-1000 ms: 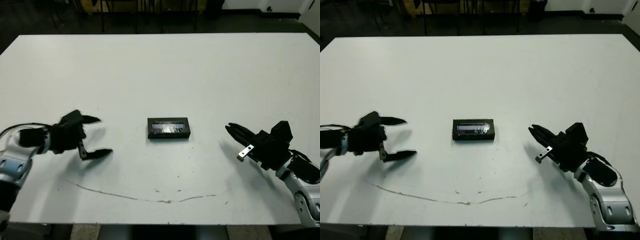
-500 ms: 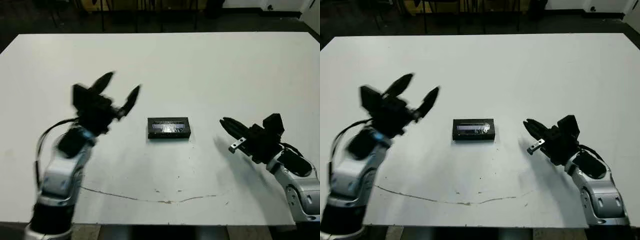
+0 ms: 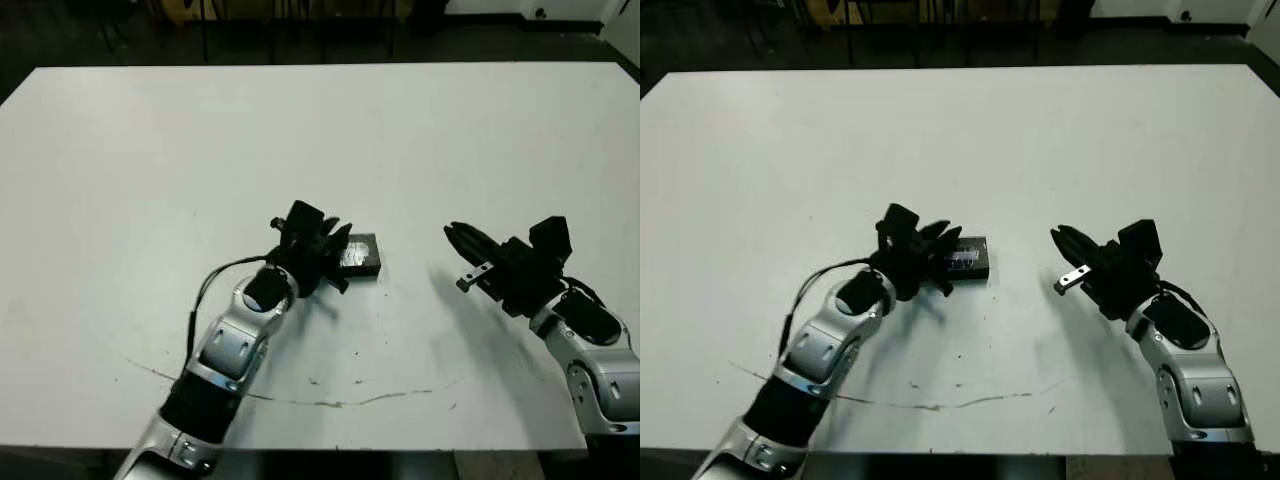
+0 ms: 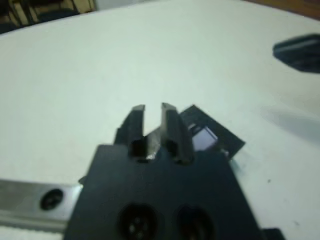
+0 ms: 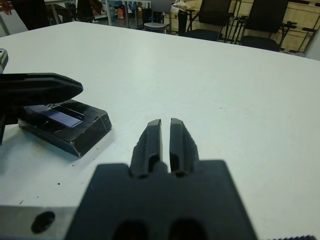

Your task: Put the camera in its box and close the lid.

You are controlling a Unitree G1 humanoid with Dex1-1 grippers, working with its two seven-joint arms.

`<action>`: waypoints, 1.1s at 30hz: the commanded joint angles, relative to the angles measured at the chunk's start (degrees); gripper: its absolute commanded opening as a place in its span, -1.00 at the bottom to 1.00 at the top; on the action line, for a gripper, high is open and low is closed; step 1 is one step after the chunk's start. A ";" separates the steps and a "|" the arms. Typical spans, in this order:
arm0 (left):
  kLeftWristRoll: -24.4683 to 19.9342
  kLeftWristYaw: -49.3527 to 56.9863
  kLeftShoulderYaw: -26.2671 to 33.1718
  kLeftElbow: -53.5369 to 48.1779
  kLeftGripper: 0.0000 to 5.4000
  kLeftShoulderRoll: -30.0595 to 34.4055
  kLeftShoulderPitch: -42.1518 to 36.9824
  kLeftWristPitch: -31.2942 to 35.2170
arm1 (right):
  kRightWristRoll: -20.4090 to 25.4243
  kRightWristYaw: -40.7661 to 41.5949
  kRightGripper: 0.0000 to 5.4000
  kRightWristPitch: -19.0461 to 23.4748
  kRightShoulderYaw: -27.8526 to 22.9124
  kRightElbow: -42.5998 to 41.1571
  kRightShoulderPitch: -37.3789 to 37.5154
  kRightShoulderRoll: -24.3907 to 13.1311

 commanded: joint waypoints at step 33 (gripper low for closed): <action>-10.20 -0.53 32.32 -4.89 -0.99 11.49 14.48 -36.68 | -1.77 -9.78 -1.00 0.47 0.23 -6.76 4.03 7.09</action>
